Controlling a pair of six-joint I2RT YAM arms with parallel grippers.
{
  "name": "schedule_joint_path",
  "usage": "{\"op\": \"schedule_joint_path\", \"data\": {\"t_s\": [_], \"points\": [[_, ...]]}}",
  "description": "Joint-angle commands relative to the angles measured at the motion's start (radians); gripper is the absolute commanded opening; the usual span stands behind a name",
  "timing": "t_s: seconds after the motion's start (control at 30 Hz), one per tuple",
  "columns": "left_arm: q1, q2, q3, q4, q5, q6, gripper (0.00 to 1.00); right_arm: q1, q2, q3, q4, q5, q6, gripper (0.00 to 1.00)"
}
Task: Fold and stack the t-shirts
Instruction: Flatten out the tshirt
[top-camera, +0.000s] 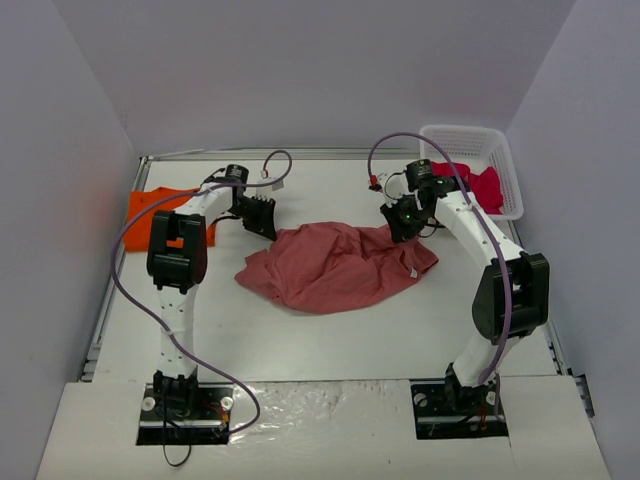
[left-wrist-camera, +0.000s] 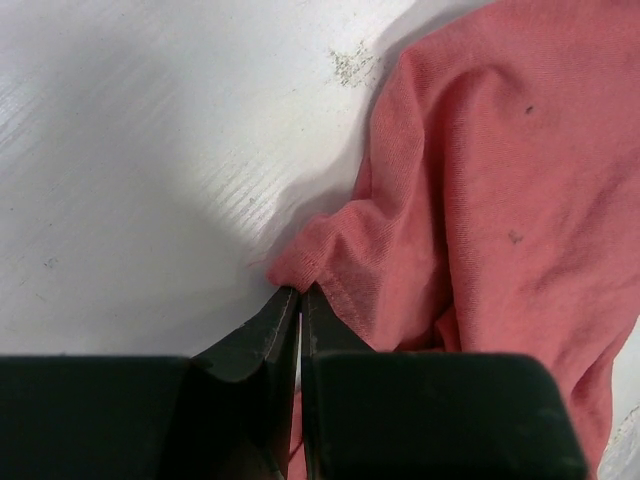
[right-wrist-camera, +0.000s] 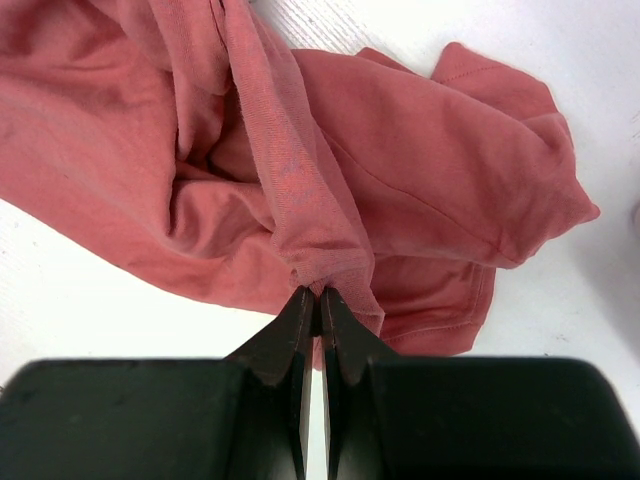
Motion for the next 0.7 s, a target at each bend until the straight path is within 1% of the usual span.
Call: {"op": "schedule_joint_path", "data": {"t_s": [0.0,0.23,0.37,0.53,0.67], "points": [[-0.010,-0.038,-0.017,-0.019,-0.063,-0.005,0.02,-0.002,-0.004,-0.007,-0.015,0.011,0.000,0.00],[0.006,-0.164,-0.031,-0.053,-0.205,0.003,0.02,-0.004,-0.018,0.004,-0.017,0.026,0.002,0.00],[0.054,-0.229,-0.074,-0.050,-0.213,0.001,0.02,-0.007,-0.024,-0.001,-0.015,0.022,-0.002,0.00],[0.063,-0.293,-0.143,-0.015,-0.259,-0.005,0.02,-0.010,-0.015,-0.001,-0.014,0.009,-0.002,0.00],[0.051,-0.267,-0.142,-0.030,-0.267,0.006,0.02,-0.010,-0.009,-0.001,-0.012,0.006,-0.003,0.00]]}}
